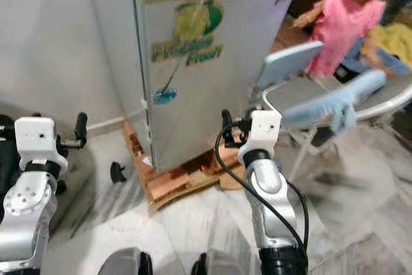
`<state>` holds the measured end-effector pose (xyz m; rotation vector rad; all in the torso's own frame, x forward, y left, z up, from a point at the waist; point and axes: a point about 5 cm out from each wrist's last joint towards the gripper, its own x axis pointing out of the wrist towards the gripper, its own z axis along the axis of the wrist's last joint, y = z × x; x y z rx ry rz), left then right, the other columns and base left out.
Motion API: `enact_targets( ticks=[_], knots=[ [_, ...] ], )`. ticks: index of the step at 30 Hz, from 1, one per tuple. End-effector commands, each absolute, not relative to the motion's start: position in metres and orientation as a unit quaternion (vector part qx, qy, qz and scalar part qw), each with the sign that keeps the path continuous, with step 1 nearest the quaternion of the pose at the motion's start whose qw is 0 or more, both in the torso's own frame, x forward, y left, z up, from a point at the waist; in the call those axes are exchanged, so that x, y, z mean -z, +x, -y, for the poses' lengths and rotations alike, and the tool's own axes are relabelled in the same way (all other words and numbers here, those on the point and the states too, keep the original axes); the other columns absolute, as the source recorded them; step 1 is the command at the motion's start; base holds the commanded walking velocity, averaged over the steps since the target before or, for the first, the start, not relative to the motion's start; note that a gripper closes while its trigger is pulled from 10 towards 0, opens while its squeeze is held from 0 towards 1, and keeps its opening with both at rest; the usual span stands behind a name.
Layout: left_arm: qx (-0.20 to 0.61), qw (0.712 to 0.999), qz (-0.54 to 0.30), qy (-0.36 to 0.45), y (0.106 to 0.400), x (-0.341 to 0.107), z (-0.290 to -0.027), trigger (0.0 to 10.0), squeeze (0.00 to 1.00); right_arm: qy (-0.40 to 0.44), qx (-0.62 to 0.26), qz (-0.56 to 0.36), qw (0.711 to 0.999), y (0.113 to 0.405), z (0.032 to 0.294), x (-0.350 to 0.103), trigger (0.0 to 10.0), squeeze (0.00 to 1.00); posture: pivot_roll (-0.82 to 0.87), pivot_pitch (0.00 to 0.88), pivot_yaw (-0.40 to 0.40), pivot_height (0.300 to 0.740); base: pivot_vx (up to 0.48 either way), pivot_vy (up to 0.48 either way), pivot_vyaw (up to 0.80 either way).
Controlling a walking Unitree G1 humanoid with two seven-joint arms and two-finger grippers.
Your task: Restocking fridge
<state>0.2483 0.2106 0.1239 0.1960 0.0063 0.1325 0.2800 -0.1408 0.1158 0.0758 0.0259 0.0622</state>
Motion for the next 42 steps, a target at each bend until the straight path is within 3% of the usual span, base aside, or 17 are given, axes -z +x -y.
enact_targets(
  ticks=[1, 8, 28, 42],
  knots=[
    [-0.043, 0.995, -0.001, 0.094, 0.249, -0.124, -0.201, 10.0, 0.0, 0.031, -0.013, -0.01, 0.999, 0.281, 0.151, -0.118, 10.0, 0.0, 0.09, 0.107, -0.094, 0.74, 0.251, 0.409, -0.8],
    [-0.031, 0.995, 0.001, 0.09, 0.25, -0.123, -0.196, 10.0, 0.0, 0.028, -0.011, 0.0, 1.0, 0.282, 0.152, -0.12, 10.0, 0.0, 0.09, 0.109, -0.092, 0.74, 0.265, 0.219, -0.8],
    [-0.023, 0.997, -0.014, 0.073, 0.246, -0.118, -0.191, 10.0, 0.0, 0.036, -0.014, -0.012, 0.999, 0.28, 0.151, -0.118, 10.0, 0.0, 0.08, 0.123, -0.098, 0.74, 0.0, 0.027, -0.74],
    [-0.016, 0.997, -0.013, 0.074, 0.244, -0.119, -0.19, 10.0, 0.0, 0.034, -0.012, -0.014, 0.999, 0.278, 0.15, -0.116, 10.0, 0.0, 0.09, 0.13, -0.093, 0.74, 0.0, 0.48, 0.0]
  ],
)
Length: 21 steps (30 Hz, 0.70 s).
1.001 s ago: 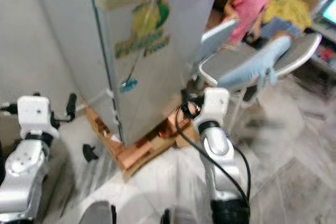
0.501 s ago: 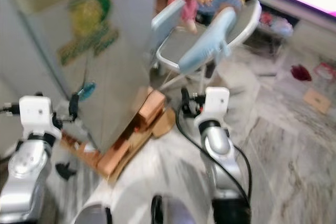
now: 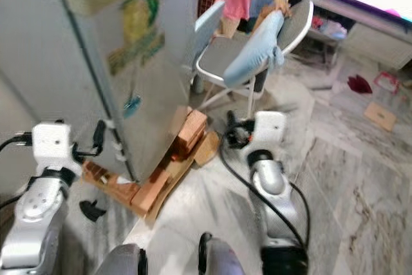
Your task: Restocking fridge
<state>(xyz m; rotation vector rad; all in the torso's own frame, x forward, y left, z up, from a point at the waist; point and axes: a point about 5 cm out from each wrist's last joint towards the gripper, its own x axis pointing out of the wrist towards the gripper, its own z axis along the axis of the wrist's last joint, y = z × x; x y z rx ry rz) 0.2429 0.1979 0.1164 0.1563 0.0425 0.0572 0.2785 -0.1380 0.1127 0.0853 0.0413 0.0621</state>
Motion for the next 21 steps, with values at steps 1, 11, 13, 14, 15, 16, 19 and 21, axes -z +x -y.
enact_targets(
  ticks=[1, 11, 13, 14, 15, 16, 19, 21],
  knots=[
    [-0.016, 0.997, -0.013, 0.074, 0.244, -0.119, -0.19, 10.0, 0.0, 0.034, -0.012, -0.014, 0.999, 0.278, 0.15, -0.116, 10.0, 0.0, 0.09, 0.13, -0.093, 0.74, 0.0, 0.48, 0.0],
    [0.003, 0.992, 0.012, 0.123, 0.256, -0.119, -0.182, 10.0, 0.0, 0.049, 0.013, -0.012, 0.999, 0.286, 0.152, -0.112, 10.0, 0.0, 0.1, 0.071, -0.086, 0.74, 0.0, 0.0, 0.0],
    [0.011, 0.991, 0.017, 0.131, 0.258, -0.121, -0.181, 10.0, 0.0, 0.05, 0.016, -0.009, 0.999, 0.288, 0.151, -0.113, 10.0, 0.0, 0.11, 0.061, -0.079, 0.74, 0.0, 0.0, -0.23],
    [0.022, 0.989, 0.023, 0.143, 0.263, -0.123, -0.181, 10.0, 0.0, 0.05, 0.02, -0.004, 0.999, 0.293, 0.15, -0.114, 10.0, 0.0, 0.11, 0.054, -0.066, 0.74, 0.0, 0.0, -0.74],
    [0.024, 0.989, 0.025, 0.145, 0.265, -0.124, -0.181, 10.0, 0.0, 0.05, 0.021, -0.002, 0.999, 0.294, 0.15, -0.114, 10.0, 0.0, 0.12, 0.052, -0.057, 0.74, 0.0, 0.0, -0.75],
    [0.027, 0.988, 0.031, 0.151, 0.268, -0.128, -0.181, 10.0, 0.0, 0.05, 0.024, 0.001, 0.998, 0.296, 0.149, -0.116, 10.0, 0.0, 0.12, 0.053, -0.052, 0.74, 0.0, 0.0, -0.75],
    [0.032, 0.986, 0.036, 0.159, 0.269, -0.13, -0.18, 10.0, 0.0, 0.05, 0.027, 0.003, 0.998, 0.296, 0.149, -0.116, 10.0, 0.0, 0.12, 0.057, -0.054, 0.74, 0.0, 0.0, -0.75],
    [0.037, 0.986, 0.036, 0.16, 0.268, -0.129, -0.179, 10.0, 0.0, 0.05, 0.029, 0.0, 0.998, 0.295, 0.149, -0.114, 10.0, 0.0, 0.12, 0.062, -0.055, 0.74, 0.0, 0.0, -0.75]
  ],
)
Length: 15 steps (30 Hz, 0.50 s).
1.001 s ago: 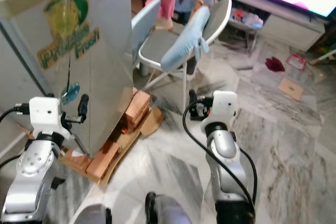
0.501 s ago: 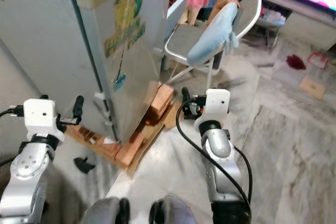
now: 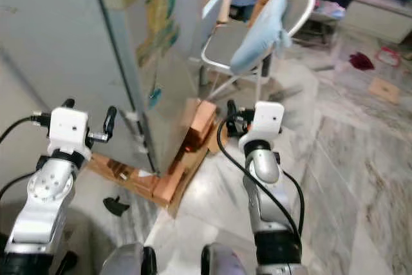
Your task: Restocking fridge
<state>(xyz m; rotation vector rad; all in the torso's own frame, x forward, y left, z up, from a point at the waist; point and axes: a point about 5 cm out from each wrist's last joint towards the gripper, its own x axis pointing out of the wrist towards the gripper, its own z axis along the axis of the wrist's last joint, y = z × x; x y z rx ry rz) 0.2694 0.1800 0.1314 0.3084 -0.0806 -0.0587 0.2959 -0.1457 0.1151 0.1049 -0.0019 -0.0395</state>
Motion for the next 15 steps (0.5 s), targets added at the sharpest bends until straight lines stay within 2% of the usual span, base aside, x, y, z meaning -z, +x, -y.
enact_targets(
  ticks=[1, 9, 15],
  knots=[
    [0.039, 0.986, 0.036, 0.159, 0.268, -0.128, -0.177, 10.0, 0.0, 0.051, 0.028, 0.0, 0.998, 0.294, 0.149, -0.113, 10.0, 0.0, 0.12, 0.071, -0.061, 0.74, 0.0, 0.0, -0.67],
    [0.045, 0.988, 0.017, 0.144, 0.253, -0.112, -0.163, 10.0, 0.0, 0.037, 0.023, -0.011, 0.999, 0.288, 0.15, -0.107, 10.0, 0.0, 0.11, 0.099, -0.084, 0.74, 0.0, 0.0, 0.0],
    [0.055, 0.993, -0.008, 0.106, 0.266, -0.107, -0.157, 10.0, 0.0, 0.036, 0.023, -0.009, 0.999, 0.288, 0.151, -0.109, 10.0, 0.0, 0.09, 0.112, -0.094, 0.74, 0.0, 0.0, 0.0]
  ],
)
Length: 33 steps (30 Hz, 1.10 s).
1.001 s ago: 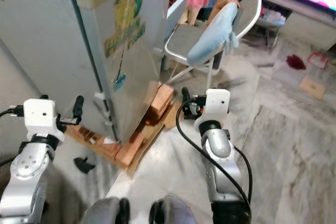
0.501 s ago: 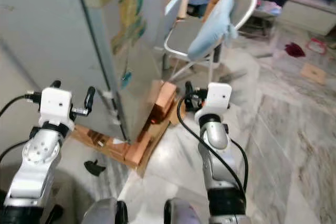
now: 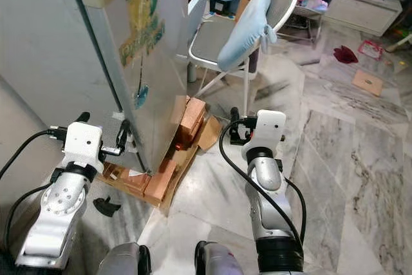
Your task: Restocking fridge
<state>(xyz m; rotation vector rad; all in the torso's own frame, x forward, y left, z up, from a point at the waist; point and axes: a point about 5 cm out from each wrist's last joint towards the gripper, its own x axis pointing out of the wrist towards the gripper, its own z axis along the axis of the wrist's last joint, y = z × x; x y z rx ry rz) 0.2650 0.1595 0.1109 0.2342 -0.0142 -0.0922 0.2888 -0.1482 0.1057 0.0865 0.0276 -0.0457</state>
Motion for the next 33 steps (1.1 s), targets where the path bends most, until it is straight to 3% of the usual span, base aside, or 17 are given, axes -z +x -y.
enact_targets(
  ticks=[1, 12, 20, 28, 33],
  knots=[
    [0.057, 0.993, -0.01, 0.1, 0.269, -0.107, -0.156, 10.0, 0.0, 0.036, 0.023, -0.009, 0.999, 0.288, 0.151, -0.11, 10.0, 0.0, 0.09, 0.112, -0.094, 0.74, 0.0, 0.0, 0.0],
    [0.066, 0.994, 0.015, 0.091, 0.327, -0.122, -0.155, 10.0, 0.0, 0.026, 0.034, -0.017, 0.999, 0.273, 0.158, -0.112, 10.0, 0.0, 0.0, 0.154, -0.086, 0.74, 0.0, 0.0, 0.0],
    [0.066, 0.994, 0.022, 0.09, 0.338, -0.122, -0.152, 10.0, 0.0, 0.016, 0.05, -0.022, 0.998, 0.266, 0.17, -0.114, 10.0, 0.0, -0.03, 0.162, -0.086, 0.74, 0.0, 0.0, 0.0],
    [0.024, 0.996, 0.038, 0.083, 0.35, -0.128, -0.156, 10.0, 0.0, 0.029, 0.041, -0.031, 0.998, 0.264, 0.165, -0.113, 10.0, 0.0, -0.03, 0.158, -0.09, 0.74, 0.0, 0.0, 0.0],
    [0.098, 0.993, 0.042, 0.05, 0.352, -0.132, -0.134, 10.0, 0.0, 0.028, 0.031, -0.037, 0.998, 0.26, 0.165, -0.112, 10.0, 0.0, -0.03, 0.154, -0.094, 0.74, 0.0, 0.0, 0.0]
  ],
)
